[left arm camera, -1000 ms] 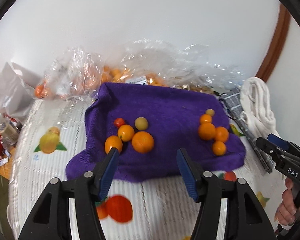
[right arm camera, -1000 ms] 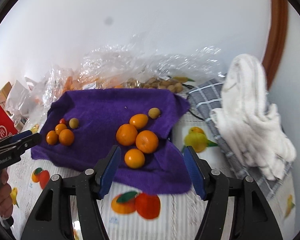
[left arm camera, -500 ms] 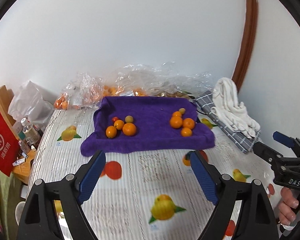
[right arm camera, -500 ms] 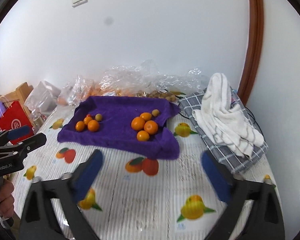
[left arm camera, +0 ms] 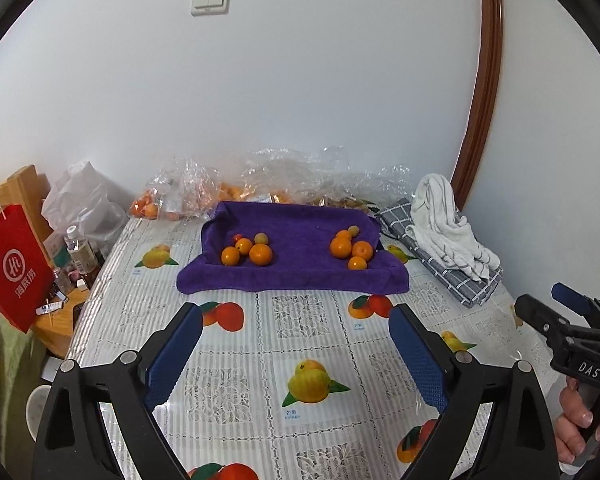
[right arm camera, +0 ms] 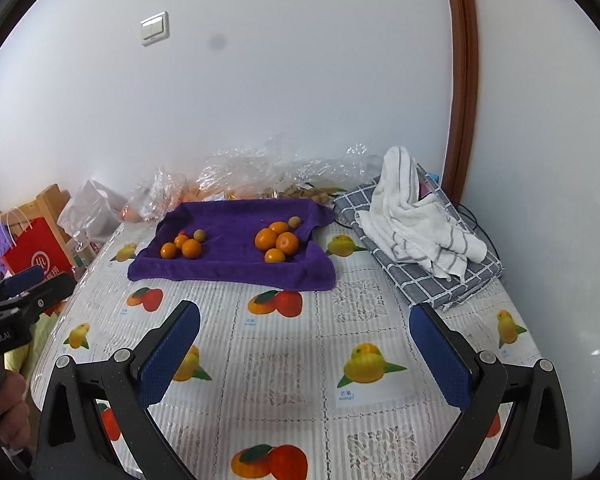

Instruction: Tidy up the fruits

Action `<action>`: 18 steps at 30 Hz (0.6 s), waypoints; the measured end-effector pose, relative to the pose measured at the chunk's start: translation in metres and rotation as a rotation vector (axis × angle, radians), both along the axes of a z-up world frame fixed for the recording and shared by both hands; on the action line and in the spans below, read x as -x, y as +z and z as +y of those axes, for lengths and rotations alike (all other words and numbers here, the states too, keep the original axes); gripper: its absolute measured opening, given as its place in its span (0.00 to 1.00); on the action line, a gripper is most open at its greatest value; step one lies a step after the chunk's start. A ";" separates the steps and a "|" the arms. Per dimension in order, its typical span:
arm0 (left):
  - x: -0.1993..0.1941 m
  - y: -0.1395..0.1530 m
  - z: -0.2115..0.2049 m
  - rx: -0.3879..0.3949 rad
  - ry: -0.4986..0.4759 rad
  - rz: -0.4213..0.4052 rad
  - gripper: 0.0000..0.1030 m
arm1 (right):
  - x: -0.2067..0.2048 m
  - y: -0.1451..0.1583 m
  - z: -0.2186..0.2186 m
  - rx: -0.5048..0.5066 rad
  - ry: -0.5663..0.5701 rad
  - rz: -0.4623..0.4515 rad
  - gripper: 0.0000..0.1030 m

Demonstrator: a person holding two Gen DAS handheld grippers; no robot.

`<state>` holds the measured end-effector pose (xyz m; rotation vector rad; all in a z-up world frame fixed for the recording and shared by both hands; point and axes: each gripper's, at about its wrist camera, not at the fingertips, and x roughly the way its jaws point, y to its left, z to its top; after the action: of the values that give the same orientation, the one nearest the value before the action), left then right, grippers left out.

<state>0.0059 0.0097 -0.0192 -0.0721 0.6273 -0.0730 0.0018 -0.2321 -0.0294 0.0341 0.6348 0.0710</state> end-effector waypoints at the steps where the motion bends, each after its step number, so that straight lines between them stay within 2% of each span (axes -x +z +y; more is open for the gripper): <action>1: 0.002 0.001 0.000 0.000 0.003 -0.006 0.92 | 0.001 0.000 0.001 0.006 0.001 -0.002 1.00; 6: 0.007 0.002 0.001 0.005 0.009 -0.012 0.92 | 0.010 0.001 0.005 0.033 0.006 -0.018 1.00; 18: 0.009 0.002 -0.002 -0.012 0.013 -0.015 0.92 | 0.011 -0.001 0.005 0.028 -0.003 -0.017 1.00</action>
<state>-0.0032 0.0082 -0.0168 -0.0639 0.6119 -0.0567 -0.0097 -0.2267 -0.0302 0.0071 0.6184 0.0591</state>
